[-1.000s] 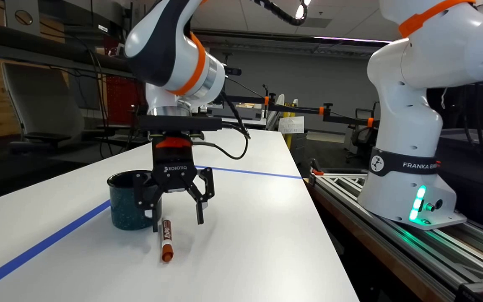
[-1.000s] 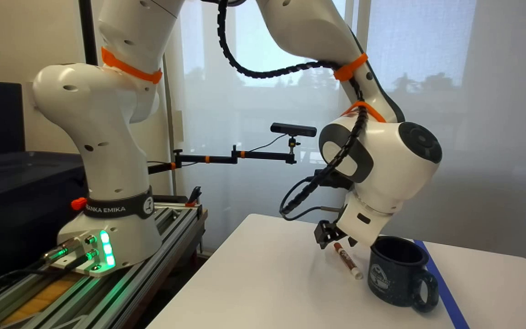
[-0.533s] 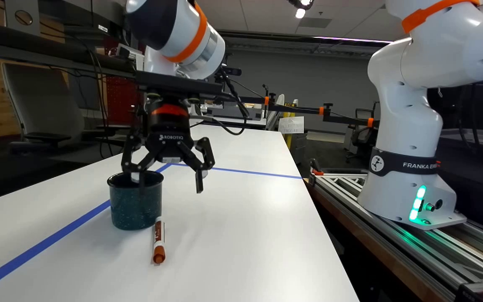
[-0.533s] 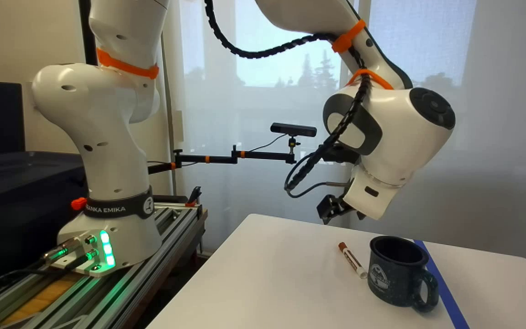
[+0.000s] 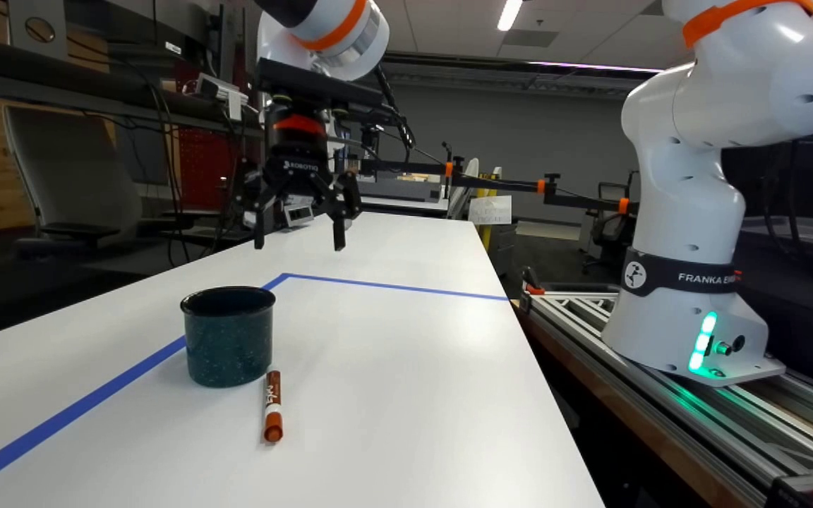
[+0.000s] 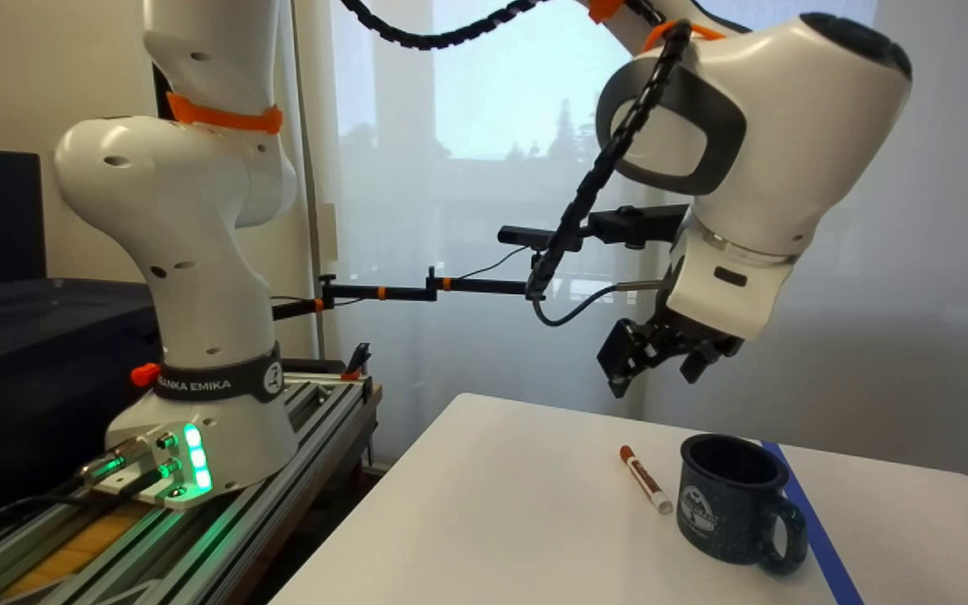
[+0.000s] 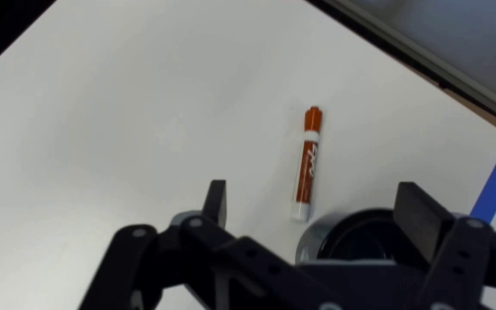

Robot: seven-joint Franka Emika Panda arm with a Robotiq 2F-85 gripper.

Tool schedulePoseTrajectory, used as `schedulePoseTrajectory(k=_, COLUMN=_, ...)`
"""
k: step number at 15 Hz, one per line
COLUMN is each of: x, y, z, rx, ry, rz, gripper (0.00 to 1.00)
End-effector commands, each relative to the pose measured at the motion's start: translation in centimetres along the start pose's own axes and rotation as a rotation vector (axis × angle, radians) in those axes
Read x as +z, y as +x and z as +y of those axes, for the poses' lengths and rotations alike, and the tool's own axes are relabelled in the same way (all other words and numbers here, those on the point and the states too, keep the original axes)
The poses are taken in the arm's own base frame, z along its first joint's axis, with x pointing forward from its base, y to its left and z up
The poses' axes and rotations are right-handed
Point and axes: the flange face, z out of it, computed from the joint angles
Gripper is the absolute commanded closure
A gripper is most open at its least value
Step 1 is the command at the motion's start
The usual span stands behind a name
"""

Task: Remove the marker from the cup

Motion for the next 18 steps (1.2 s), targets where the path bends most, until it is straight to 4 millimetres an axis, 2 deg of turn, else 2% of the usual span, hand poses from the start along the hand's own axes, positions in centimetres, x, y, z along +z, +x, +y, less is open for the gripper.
schedulePoseTrajectory(k=1, x=-4.2, y=-0.2, z=1.2, rx=-0.081, ry=-0.058, rz=0.177, gripper=0.0)
schedulePoseTrajectory(k=4, x=-5.8, y=-0.2, z=2.2, rx=-0.17, ry=-0.205, rz=0.266, gripper=0.0)
schedulePoseTrajectory(k=8, x=-7.1, y=-0.9, z=2.1, rx=-0.358, ry=-0.313, rz=0.377, gripper=0.0)
schedulePoseTrajectory(k=10, x=-7.4, y=-1.6, z=2.0, rx=-0.468, ry=-0.298, rz=0.393, gripper=0.0)
schedulePoseTrajectory(k=12, x=-7.4, y=-2.1, z=1.8, rx=-0.547, ry=-0.212, rz=0.353, gripper=0.0)
schedulePoseTrajectory(k=13, x=-7.0, y=-1.0, z=0.9, rx=-0.47, ry=-0.271, rz=0.362, gripper=0.0)
schedulePoseTrajectory(k=18, x=-7.1, y=-1.4, z=1.1, rx=-0.532, ry=-0.24, rz=0.347, gripper=0.0)
